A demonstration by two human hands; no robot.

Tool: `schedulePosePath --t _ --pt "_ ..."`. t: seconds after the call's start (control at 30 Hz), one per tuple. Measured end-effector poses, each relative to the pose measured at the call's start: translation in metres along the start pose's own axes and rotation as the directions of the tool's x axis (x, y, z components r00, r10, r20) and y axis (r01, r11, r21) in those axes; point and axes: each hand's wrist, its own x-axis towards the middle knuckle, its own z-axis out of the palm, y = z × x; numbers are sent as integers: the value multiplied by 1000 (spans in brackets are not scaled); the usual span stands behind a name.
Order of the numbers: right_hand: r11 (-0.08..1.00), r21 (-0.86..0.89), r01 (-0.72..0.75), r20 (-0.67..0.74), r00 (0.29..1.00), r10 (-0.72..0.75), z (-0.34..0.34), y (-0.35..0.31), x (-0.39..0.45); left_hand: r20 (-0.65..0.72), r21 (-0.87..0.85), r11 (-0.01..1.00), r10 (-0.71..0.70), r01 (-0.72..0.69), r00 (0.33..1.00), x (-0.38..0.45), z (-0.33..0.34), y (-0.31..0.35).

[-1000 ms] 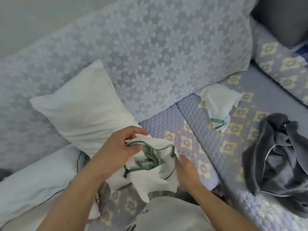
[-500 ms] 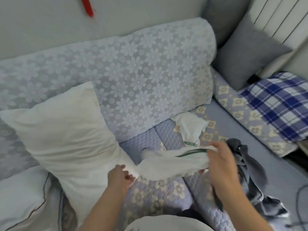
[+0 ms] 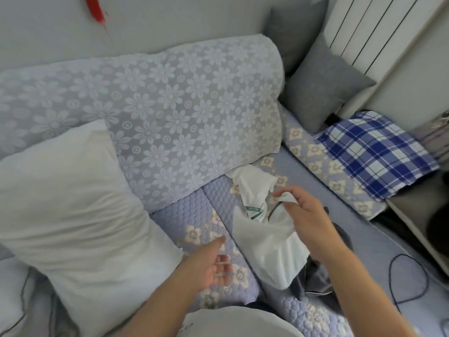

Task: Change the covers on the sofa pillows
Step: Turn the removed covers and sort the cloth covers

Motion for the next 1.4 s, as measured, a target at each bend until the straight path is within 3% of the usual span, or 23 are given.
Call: schedulePosePath --t 0.1,0.23,0.33,0.43,0.47,0.6,0.67,0.7,0.73,0.77,0.8,0.87,0.93,0.97,1.07,1.17,1.3,1.4 --pt "991 111 77 44 996 -82 -21 -18 -12 -4 -127 991 -32 31 999 6 -13 14" --pt "903 429 42 -63 998 -16 -29 -26 -20 315 -183 915 -291 358 903 6 -29 4" --pt "881 472 4 -162 983 82 -29 -14 -18 278 -214 954 -145 208 949 -9 -8 -24" --pt "895 439 -73 -245 949 198 -33 19 -13 1 -376 927 5 -4 1000 -23 -4 -26" --pt "901 417 -123 -278 926 255 -34 33 -10 -95 -389 916 66 -98 993 -24 -11 -19" --pt "893 248 -375 -333 833 442 -32 81 0 -235 -459 828 236 -322 943 -48 -31 2" --pt "897 -167 -410 -294 889 352 -19 94 -5 -249 -462 784 335 -416 909 -67 -26 8" --pt "832 -413 -372 -257 923 285 -10 93 -12 -220 -468 765 383 -442 897 -77 -20 11" --pt "772 -568 -287 -229 955 187 0 87 -18 -184 -475 753 421 -456 888 -84 -15 12" --pt "777 -598 -196 -184 977 104 11 77 -24 -145 -475 749 451 -462 881 -90 -10 11" --pt "847 -521 -104 -111 992 54 23 65 -31 -113 -461 754 473 -468 874 -93 -6 9" --pt "977 -201 -73 147 984 103 54 38 -42 -65 -421 766 508 -485 859 -97 -2 4" --pt "989 3 -150 387 912 137 81 22 -51 -49 -361 770 548 -526 835 -102 0 1" --pt "987 15 -159 437 889 137 91 19 -55 -56 -334 767 564 -548 824 -103 -1 0" --pt "997 -70 -37 422 905 63 114 29 -60 -132 -178 782 582 -597 802 -106 -15 0" --pt "999 -34 15 443 896 2 121 33 -65 -173 -70 825 544 -562 821 -105 -27 -7" --pt "981 -160 113 432 901 -33 129 32 -66 -263 -64 851 490 -522 831 -98 -28 -18" --pt "977 -200 74 409 912 15 131 36 -63 -281 -89 871 443 -483 851 -88 -31 -25"
